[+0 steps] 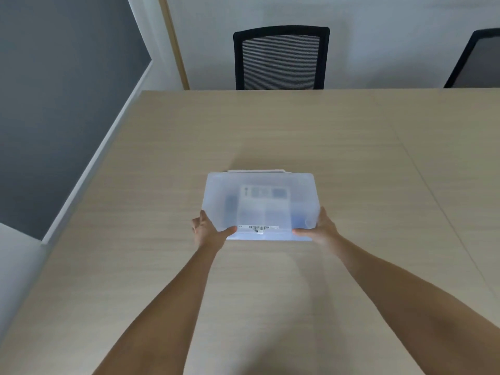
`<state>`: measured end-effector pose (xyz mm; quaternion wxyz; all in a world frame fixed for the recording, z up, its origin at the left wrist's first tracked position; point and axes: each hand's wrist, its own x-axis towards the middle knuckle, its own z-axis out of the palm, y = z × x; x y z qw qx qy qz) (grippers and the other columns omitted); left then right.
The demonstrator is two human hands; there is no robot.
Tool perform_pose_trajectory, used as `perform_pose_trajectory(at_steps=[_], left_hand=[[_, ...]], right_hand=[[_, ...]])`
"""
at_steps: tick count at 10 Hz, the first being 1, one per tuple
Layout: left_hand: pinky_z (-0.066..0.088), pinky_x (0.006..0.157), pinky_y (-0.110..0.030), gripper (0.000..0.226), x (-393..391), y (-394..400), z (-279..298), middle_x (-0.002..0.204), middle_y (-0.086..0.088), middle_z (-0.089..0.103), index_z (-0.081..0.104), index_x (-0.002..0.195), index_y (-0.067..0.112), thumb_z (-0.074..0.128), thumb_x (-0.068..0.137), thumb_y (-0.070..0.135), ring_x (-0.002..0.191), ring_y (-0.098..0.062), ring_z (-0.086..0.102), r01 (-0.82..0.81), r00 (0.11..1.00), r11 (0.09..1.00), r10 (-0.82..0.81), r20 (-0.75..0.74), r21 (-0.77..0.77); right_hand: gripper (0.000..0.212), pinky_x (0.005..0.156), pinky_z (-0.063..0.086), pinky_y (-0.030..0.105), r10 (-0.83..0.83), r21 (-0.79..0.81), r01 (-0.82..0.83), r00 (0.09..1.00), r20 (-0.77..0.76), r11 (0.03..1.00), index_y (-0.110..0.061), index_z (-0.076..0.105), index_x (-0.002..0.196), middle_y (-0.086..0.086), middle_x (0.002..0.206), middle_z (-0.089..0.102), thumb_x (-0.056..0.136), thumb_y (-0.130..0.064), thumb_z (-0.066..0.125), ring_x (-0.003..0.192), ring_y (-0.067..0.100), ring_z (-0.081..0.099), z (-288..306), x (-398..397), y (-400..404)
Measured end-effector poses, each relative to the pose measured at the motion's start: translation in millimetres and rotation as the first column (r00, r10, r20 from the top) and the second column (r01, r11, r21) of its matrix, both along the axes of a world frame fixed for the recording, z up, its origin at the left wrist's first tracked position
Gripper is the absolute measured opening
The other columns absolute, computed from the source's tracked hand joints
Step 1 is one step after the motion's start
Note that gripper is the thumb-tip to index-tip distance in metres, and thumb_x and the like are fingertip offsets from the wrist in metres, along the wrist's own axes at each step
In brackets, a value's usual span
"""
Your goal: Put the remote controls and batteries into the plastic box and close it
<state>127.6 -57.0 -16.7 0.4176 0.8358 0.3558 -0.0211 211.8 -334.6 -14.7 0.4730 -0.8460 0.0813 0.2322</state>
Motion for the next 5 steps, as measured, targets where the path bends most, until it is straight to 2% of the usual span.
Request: perform_pose_trajectory(at_steps=[1,3,4,5], left_hand=[[0.047,0.095,-0.038,0.099,3.7,-0.2,-6.0,0.135,-0.016,0.032,0.032,0.14,0.007,0.087,0.062,0.03,0.123,-0.032,0.044,-0.011,1.0,1.0,0.011,-0.005,0.002],[0.048,0.093,-0.039,0.095,4.1,-2.2,-12.1,0.131,-0.017,0.032,0.032,0.136,0.005,0.086,0.062,0.031,0.123,-0.033,0.04,-0.015,1.0,0.998,0.015,0.007,0.055],[0.047,0.097,-0.042,0.1,4.1,-1.6,-10.1,0.138,-0.018,0.027,0.026,0.141,0.006,0.083,0.065,0.039,0.128,-0.036,0.036,0.019,1.0,0.997,-0.018,-0.019,0.075],[0.034,0.111,-0.048,0.109,-13.6,-5.5,-7.7,0.155,-0.021,0.002,0.008,0.151,0.017,0.074,0.072,0.051,0.142,-0.041,0.017,0.002,1.0,0.994,-0.001,-0.008,0.107]], right_hand=[[0.097,0.094,0.044,0.034,-0.008,-0.034,0.008,1.0,-0.009,0.999,-0.019,0.036,0.132,-0.001,0.131,0.05,0.052,-0.028,0.09,0.124,0.024,0.048,1.6,0.9,3.1],[0.095,0.093,0.046,0.038,0.025,-0.104,-0.022,0.999,0.028,0.994,-0.013,0.035,0.124,0.006,0.13,0.052,0.048,-0.035,0.088,0.122,0.028,0.05,3.9,2.2,4.4],[0.104,0.095,0.043,0.038,0.08,-0.173,-0.07,0.995,0.052,0.982,-0.006,0.03,0.128,0.013,0.133,0.048,0.049,-0.041,0.086,0.124,0.031,0.046,4.2,0.0,5.8],[0.121,0.109,0.032,0.046,0.209,-0.298,-0.17,0.972,0.104,0.939,-0.003,0.013,0.142,0.021,0.147,0.026,0.055,-0.056,0.078,0.138,0.038,0.023,15.5,-0.1,13.3]])
